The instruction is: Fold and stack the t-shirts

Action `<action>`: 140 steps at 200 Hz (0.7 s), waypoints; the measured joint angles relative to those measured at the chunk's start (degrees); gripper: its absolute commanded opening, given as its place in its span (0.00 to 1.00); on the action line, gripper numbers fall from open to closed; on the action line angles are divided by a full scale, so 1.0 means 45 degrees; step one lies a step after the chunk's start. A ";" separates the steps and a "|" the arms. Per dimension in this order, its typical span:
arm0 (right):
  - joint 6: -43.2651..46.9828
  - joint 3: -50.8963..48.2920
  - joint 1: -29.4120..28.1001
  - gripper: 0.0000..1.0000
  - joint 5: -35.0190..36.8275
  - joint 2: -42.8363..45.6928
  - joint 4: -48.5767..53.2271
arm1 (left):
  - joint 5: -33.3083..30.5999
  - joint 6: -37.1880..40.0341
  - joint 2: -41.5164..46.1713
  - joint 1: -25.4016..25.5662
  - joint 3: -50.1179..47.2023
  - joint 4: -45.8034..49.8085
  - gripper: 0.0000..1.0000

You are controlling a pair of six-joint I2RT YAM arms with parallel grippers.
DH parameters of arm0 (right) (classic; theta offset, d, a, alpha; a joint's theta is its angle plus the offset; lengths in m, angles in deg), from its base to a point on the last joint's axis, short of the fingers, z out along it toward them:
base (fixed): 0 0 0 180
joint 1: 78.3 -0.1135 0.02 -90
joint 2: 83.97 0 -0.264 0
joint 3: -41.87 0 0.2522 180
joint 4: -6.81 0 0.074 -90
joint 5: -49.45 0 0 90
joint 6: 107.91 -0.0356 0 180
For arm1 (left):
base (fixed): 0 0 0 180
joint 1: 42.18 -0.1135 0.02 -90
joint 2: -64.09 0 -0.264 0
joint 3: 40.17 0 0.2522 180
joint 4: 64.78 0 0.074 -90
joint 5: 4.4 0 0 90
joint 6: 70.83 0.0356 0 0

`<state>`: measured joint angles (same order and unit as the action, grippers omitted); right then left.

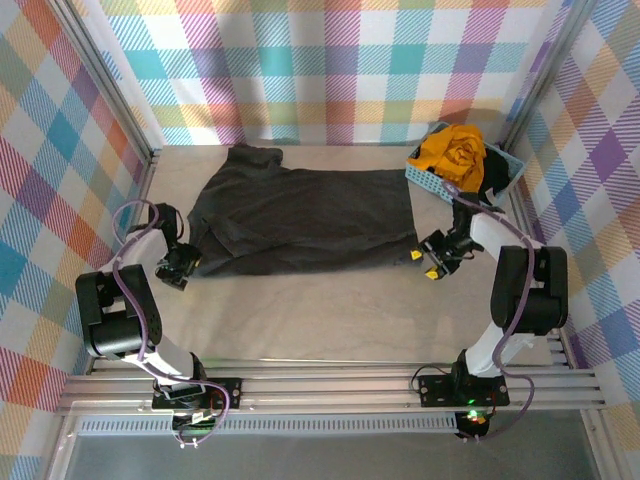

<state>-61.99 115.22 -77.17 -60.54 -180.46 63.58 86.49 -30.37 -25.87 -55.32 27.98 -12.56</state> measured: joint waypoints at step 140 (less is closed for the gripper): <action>-0.0986 0.0952 0.0039 0.00 0.0413 -0.1894 -0.1579 | -0.0126 0.0272 -0.1248 -0.0311 0.0355 -0.1851 0.00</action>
<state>-66.42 119.50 -77.00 -58.68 -188.99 56.47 85.92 -29.15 -31.48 -56.72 29.58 -20.89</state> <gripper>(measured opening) 0.056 0.054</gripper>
